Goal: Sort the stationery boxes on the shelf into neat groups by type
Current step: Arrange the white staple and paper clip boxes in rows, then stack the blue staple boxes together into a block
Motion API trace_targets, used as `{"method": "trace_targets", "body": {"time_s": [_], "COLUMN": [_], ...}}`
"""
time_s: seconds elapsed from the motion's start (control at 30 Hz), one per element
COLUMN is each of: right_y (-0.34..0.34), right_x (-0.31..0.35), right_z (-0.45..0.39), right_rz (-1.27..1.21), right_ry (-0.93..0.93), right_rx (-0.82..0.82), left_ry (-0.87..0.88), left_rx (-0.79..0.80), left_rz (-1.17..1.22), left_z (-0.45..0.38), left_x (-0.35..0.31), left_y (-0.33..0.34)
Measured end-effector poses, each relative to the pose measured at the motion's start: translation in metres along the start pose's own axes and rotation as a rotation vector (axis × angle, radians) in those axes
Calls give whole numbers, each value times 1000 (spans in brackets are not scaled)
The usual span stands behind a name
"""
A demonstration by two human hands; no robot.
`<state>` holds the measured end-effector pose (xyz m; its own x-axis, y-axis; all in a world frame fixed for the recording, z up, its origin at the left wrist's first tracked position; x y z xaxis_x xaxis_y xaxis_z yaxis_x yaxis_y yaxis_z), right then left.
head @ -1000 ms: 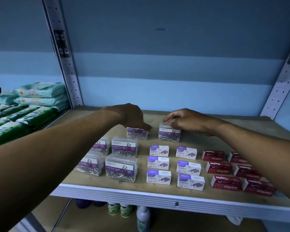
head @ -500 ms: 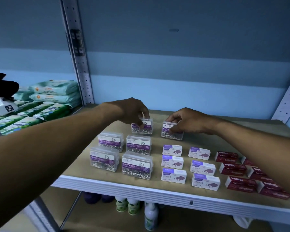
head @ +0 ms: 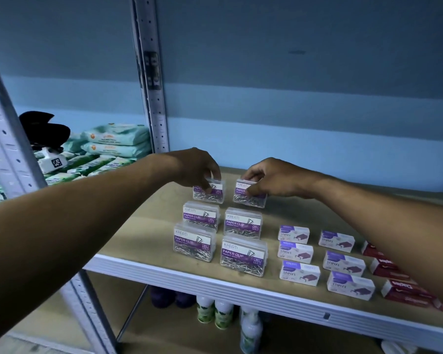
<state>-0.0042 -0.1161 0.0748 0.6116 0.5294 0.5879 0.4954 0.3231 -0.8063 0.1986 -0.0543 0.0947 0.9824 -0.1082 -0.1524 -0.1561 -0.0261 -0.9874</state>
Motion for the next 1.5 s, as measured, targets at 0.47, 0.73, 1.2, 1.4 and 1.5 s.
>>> {"method": "trace_targets", "body": {"time_s": [0.47,0.73,1.2,1.4,1.5], "right_y": [18,0,-103,-123,-128], "right_x": [0,1,-41,-84,-107], "right_z": [-1,15,205,286,315], "right_rz": [65,1,85,96,99], "right_ry": [-6,22,81,184,241], "right_rx": [81,16,-416,-513,-532], "left_ry": [10,2,302,391,443], "left_rx": [29,-60,-267,-202,-217], "left_rz": [-7,57,358,468,481], "left_z": [-1,7,42,45,42], "left_x": [-2,-10,-203,-280,-313], "left_y": [22,5,8,49,72]}}
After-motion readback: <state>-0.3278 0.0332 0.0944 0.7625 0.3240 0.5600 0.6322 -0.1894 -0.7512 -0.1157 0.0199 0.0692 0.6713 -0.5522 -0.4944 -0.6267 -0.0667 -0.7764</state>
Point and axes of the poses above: each hand's wrist, its own z-axis away from the middle knuckle, its own y-axis out of the palm, x = y × z, the point moved 2 cm from there along -z, towards the middle knuckle, and after that the axes turned 5 degrees about -x, right-handed, at the moved point
